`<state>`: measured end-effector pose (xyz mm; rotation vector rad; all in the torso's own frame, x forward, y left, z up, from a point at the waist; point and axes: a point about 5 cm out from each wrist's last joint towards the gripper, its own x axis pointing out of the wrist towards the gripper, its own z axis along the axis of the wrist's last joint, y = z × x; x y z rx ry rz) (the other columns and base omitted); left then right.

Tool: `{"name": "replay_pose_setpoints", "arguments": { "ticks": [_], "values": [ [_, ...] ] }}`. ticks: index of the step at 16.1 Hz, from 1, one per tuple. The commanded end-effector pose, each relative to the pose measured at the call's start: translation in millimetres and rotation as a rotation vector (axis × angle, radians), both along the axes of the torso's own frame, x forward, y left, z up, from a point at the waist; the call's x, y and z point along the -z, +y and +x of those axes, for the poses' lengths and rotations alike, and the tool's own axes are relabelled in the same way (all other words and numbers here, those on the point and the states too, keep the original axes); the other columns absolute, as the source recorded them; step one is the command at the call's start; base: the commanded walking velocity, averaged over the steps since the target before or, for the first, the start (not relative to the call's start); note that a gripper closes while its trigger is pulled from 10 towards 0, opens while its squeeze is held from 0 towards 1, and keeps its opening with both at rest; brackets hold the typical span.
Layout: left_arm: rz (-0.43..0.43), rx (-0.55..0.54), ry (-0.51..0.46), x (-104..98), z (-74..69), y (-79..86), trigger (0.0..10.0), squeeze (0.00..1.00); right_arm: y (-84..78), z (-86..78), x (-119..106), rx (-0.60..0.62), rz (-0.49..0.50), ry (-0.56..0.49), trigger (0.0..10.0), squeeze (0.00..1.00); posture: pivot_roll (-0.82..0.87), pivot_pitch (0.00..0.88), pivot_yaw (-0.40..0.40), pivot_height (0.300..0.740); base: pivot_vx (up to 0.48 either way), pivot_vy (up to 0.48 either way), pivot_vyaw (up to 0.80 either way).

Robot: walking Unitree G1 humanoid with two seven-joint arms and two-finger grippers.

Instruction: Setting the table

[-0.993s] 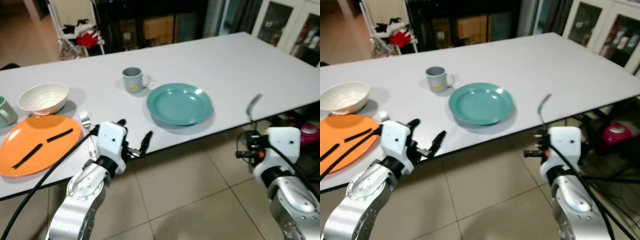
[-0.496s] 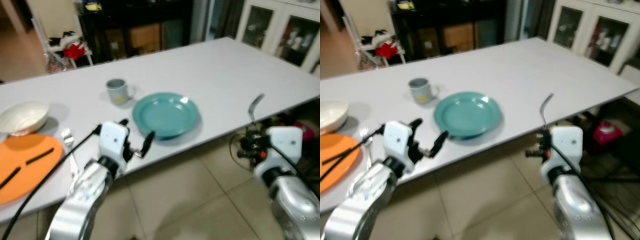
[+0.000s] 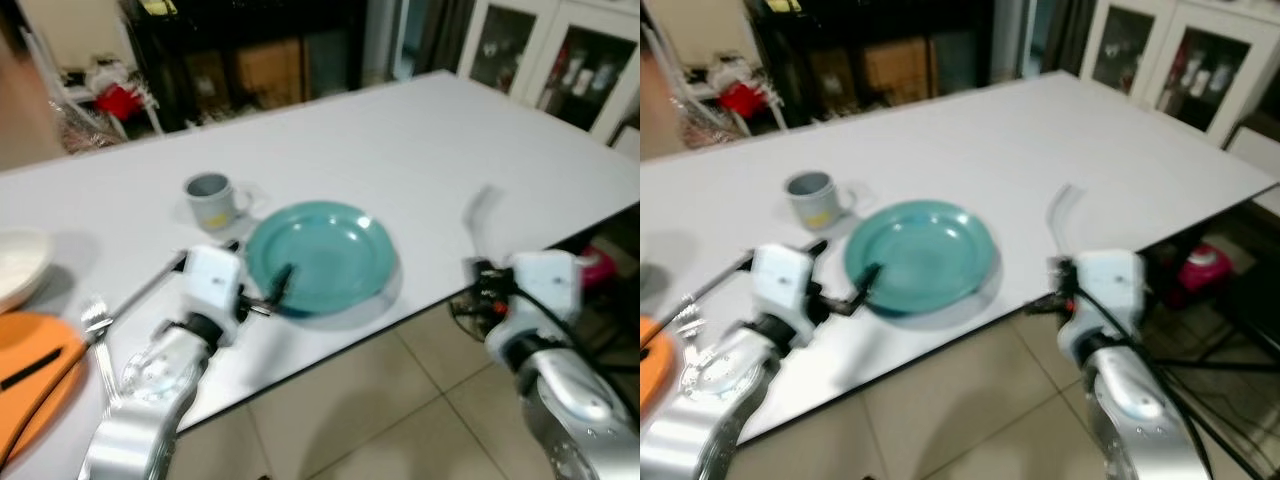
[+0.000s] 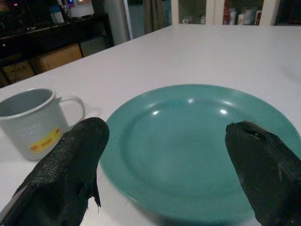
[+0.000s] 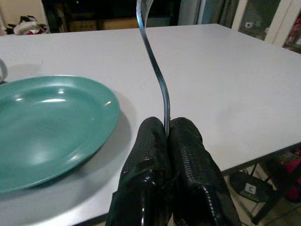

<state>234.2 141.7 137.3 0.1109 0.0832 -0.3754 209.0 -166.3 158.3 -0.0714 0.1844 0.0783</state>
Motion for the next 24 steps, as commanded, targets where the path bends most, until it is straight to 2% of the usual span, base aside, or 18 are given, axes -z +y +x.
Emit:
{"name": "replay_pose_setpoints", "arguments": {
  "ticks": [1, 3, 8, 10, 14, 19, 24],
  "values": [
    [-0.012, 0.030, -0.024, -5, -0.2, -7.5, 10.0, 0.00, -6.9, -1.6, -4, 0.025, -0.020, -0.021, 10.0, 0.00, 0.02, 0.000, 0.036, 0.740, 0.319, 0.000, 0.00],
    [-0.011, 0.031, -0.024, -5, -0.6, -7.8, 10.0, 0.00, -5.9, -1.7, -4, 0.006, -0.032, -0.017, 10.0, 0.00, 0.02, 0.000, 0.037, 0.740, 0.319, 0.000, 0.00],
    [-0.007, 0.030, -0.023, -4, -2.2, -5.8, 10.0, 0.00, 1.1, -1.7, -3, -0.059, -0.056, 0.001, 10.0, 0.00, 0.02, 0.000, 0.035, 0.740, 0.319, 0.000, 0.80],
    [-0.005, 0.029, -0.021, -4, -2.9, -5.4, 10.0, 0.00, 1.6, -1.2, -3, -0.068, -0.036, 0.010, 10.0, 0.00, 0.02, 0.000, 0.035, 0.740, 0.313, 0.000, 0.00],
    [0.001, 0.033, -0.019, -4, -3.0, -5.2, 10.0, 0.00, 9.3, -0.9, -4, -0.176, -0.059, 0.049, 10.0, 0.00, 0.02, 0.000, 0.039, 0.740, 0.299, 0.000, 0.00],
    [0.008, 0.036, -0.021, -4, -2.7, -6.6, 10.0, 0.00, 9.6, 9.6, -14, -0.190, -0.050, 0.064, 10.0, 0.00, 0.02, 0.000, 0.038, 0.740, 0.000, 0.000, 0.00],
    [0.024, 0.035, -0.032, -6, -1.5, -5.1, 10.0, 0.00, 13.2, 11.3, -15, -0.215, -0.060, 0.102, 10.0, 0.00, 0.03, 0.000, 0.041, 0.740, 0.000, 0.000, 0.00]
  ]
}}
